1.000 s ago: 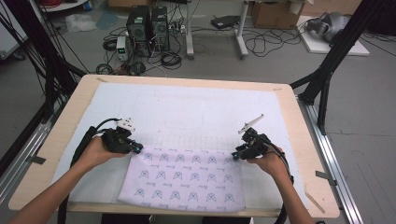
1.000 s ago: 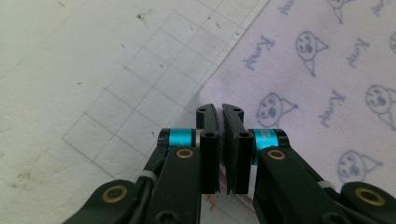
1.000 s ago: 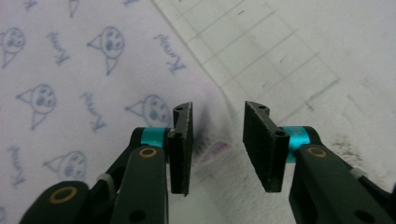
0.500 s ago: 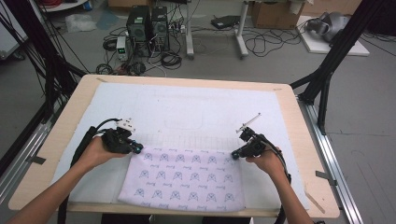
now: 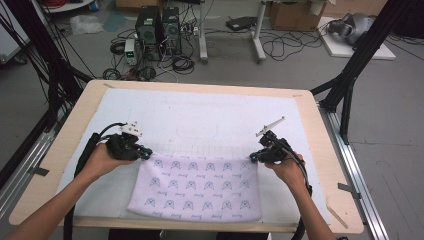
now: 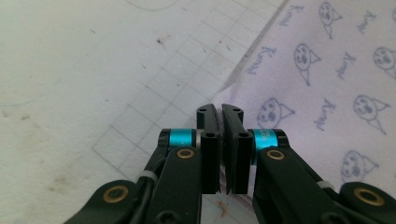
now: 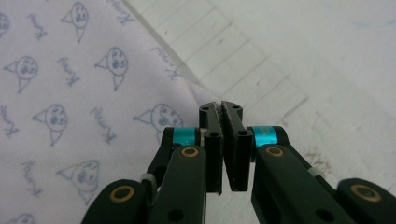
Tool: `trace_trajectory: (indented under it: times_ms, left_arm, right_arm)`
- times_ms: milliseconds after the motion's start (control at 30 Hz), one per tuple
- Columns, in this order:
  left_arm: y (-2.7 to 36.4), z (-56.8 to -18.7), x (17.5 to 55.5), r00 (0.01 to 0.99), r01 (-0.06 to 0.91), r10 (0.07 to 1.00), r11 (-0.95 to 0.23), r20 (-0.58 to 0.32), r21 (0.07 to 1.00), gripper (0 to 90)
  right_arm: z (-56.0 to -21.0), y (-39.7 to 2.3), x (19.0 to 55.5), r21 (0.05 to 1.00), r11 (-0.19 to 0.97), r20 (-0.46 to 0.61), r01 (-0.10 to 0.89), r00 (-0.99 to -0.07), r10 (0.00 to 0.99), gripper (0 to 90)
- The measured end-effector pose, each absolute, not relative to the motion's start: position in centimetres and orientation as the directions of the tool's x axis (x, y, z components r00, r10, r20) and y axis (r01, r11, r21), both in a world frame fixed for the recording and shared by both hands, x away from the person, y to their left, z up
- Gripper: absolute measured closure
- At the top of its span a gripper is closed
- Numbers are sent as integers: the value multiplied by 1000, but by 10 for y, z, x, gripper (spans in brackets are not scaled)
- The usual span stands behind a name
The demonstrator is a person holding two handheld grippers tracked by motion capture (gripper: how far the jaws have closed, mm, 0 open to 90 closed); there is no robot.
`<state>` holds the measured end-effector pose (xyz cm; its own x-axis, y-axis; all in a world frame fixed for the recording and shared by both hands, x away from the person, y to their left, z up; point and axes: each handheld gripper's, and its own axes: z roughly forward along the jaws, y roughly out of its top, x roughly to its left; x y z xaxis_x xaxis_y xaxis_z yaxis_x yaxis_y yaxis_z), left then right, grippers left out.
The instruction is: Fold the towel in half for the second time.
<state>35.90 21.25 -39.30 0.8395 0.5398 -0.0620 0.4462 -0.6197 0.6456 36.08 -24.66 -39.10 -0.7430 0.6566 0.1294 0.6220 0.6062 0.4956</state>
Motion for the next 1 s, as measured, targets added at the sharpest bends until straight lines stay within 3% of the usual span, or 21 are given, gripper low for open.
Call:
trace_trajectory:
  times_ms: [467,633,700,767,867,1000]
  left_arm:
    - [221,-365,404,781,448,624,-552,-8,703,858]
    - [217,-371,422,776,455,630,-559,-1,693,853]
    - [216,-376,425,772,446,635,-561,17,697,778]
    - [220,-377,425,768,395,637,-554,68,732,606]
    - [231,-371,422,747,358,658,-521,98,775,526]
    - [249,-364,412,734,336,676,-455,74,825,406]
  right_arm:
    - [-365,-242,396,621,523,37,584,-688,725,877]
    - [-365,-244,415,650,486,45,584,-668,743,866]
    - [-371,-244,420,638,490,69,593,-679,731,777]
    - [-373,-245,420,639,500,22,585,-664,748,627]
    - [-368,-254,417,683,458,43,569,-657,753,558]
    - [-359,-260,407,737,410,64,538,-658,750,416]
